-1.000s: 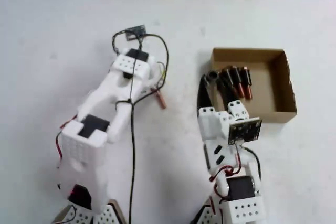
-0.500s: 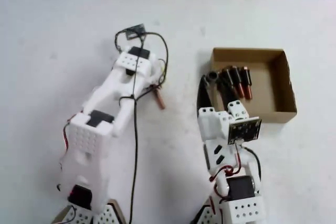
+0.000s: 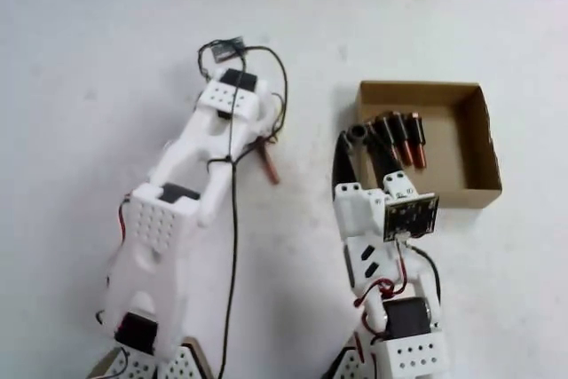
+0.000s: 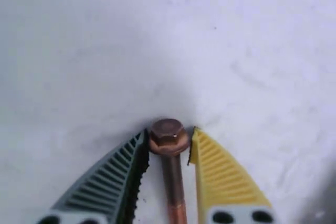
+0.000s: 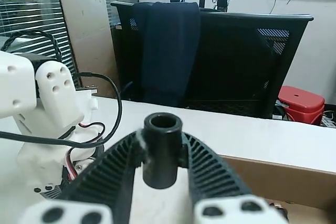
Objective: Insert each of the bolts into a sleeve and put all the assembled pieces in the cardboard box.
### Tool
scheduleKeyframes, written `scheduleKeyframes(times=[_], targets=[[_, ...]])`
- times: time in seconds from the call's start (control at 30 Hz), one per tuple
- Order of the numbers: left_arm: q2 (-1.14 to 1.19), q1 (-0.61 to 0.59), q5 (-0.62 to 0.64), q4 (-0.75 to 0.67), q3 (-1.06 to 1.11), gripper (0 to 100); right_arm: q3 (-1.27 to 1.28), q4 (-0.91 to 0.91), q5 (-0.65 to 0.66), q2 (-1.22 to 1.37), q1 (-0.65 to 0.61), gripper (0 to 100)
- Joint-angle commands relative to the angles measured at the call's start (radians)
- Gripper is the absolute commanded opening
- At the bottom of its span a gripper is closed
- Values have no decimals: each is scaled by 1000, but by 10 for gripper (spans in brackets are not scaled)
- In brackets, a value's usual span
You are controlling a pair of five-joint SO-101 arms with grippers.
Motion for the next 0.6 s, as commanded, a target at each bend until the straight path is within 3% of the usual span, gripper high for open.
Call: scheduleKeyframes(times=[0.0,0.1,0.4,0.57], targets=[[30,-19,9,69,-63,24,21,-1,-8,-24,7,18],[59,-19,9,98,-97,55,21,1,-8,-24,7,18],[74,-19,2,261,-239,24,21,12,-6,-24,7,18],[76,-22,-166,374,-361,24,21,13,-8,-24,7,18]])
